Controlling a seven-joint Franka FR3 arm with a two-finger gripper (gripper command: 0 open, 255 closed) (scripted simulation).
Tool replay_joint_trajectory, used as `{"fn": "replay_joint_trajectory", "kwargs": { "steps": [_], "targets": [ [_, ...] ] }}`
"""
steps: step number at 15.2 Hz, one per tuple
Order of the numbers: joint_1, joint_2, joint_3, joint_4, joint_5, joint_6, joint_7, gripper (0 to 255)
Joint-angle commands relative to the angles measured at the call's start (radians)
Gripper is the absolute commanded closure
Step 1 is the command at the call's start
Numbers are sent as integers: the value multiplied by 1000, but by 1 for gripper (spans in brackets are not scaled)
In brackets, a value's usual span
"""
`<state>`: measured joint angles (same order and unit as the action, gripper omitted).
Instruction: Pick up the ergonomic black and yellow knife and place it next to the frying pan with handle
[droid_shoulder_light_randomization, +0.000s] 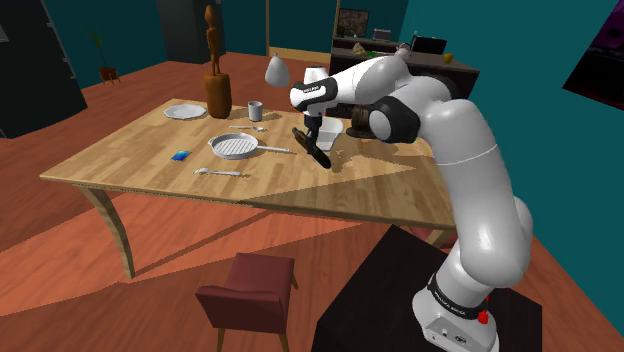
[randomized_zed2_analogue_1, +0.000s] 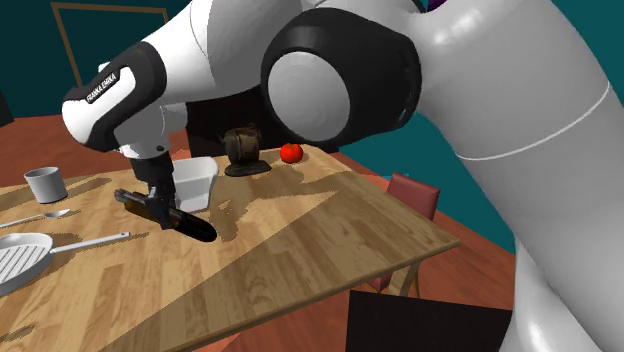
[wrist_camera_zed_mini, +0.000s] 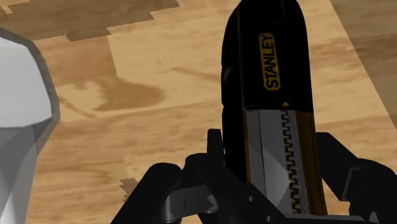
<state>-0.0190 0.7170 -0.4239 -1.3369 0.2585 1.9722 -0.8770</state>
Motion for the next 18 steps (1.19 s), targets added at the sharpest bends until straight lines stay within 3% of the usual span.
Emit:
{"fn": "replay_joint_trajectory", "kwargs": {
  "steps": [1,3,4,18],
  "targets": [
    [-26,88,15,159,12,-68,22,255],
    [-64,209,33,380,24,-161,54,255],
    [-70,224,36,408,25,-173,58,255],
    [-62,287,50,328,42,-34,48,255]
  ]
}}
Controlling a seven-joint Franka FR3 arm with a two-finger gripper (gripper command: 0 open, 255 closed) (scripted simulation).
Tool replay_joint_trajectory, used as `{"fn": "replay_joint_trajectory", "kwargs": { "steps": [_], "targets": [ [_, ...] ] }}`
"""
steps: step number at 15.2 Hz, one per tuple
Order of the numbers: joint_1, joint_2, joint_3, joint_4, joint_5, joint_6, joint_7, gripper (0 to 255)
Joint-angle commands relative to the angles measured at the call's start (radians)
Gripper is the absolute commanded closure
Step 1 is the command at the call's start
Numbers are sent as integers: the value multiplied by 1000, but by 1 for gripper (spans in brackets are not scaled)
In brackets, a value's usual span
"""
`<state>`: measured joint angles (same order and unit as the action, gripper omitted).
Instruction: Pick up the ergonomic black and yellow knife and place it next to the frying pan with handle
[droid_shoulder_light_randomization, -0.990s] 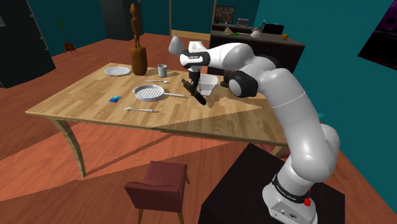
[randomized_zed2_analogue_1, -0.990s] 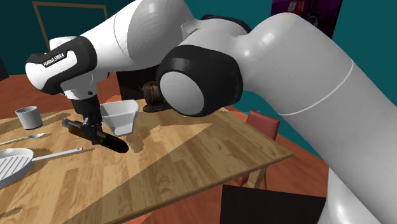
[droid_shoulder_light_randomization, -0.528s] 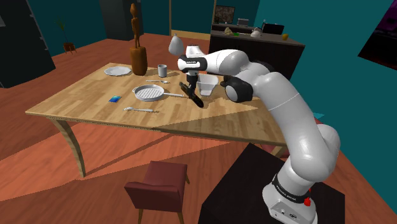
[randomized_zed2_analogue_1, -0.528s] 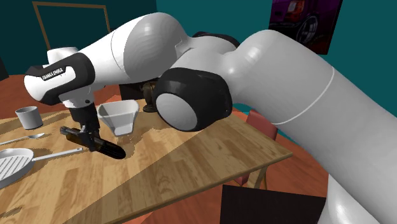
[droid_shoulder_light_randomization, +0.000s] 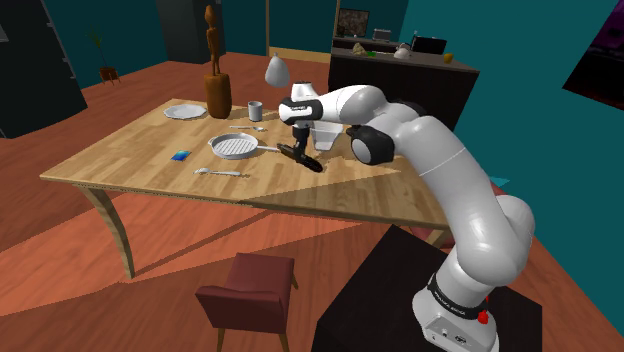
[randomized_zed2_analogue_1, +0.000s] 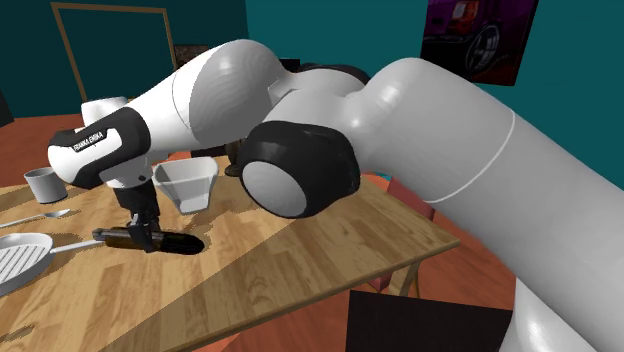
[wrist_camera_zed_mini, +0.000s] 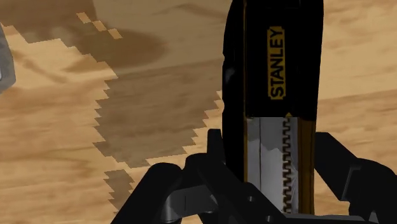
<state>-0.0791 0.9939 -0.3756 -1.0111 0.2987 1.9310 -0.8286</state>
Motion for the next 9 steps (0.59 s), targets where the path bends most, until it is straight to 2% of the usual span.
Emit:
{"fn": "replay_joint_trajectory", "kwargs": {
  "steps": [1,9],
  "targets": [
    [-3,16,3,0,3,16,-1,255],
    [-4,34,6,-4,6,38,-2,255]
  ]
}}
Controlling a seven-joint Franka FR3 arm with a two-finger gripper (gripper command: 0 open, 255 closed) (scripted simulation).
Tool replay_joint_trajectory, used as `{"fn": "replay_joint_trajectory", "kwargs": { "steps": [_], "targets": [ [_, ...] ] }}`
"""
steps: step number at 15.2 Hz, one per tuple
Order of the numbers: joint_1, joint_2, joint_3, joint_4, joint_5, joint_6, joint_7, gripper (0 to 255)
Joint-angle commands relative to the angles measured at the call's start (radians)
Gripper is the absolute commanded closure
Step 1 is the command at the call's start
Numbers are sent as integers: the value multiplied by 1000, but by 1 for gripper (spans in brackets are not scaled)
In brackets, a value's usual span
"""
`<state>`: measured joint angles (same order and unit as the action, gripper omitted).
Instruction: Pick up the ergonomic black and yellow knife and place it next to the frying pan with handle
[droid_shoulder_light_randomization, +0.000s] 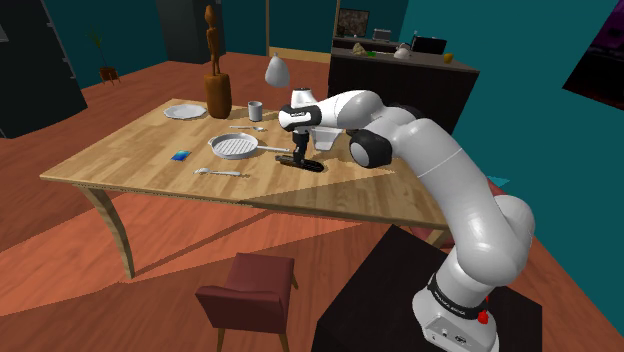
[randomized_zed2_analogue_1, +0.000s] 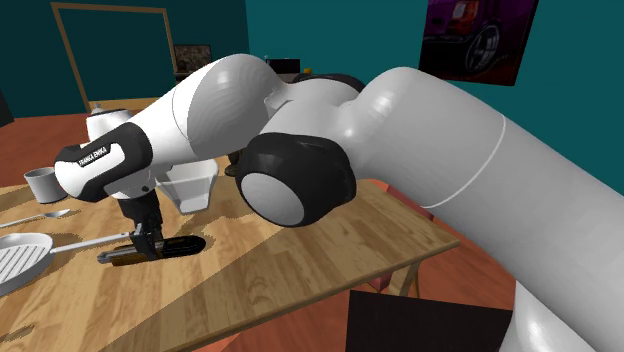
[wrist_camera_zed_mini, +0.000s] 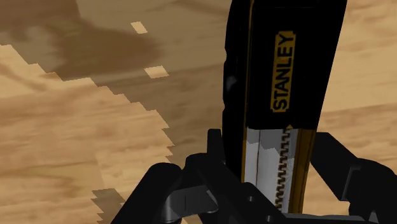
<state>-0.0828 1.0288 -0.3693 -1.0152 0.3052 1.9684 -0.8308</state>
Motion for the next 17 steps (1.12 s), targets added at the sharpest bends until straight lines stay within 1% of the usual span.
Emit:
{"fn": "replay_joint_trajectory", "kwargs": {
  "steps": [1,2,3,8,12,17],
  "targets": [
    [0,0,0,0,0,0,0,255],
    [0,0,0,0,0,0,0,255],
    [0,-1,0,0,0,1,0,0],
    [0,0,0,0,0,0,0,0],
    [0,-50,-10,41,-13,-88,8,0],
    [0,-50,-10,41,-13,-88,8,0]
  ]
}}
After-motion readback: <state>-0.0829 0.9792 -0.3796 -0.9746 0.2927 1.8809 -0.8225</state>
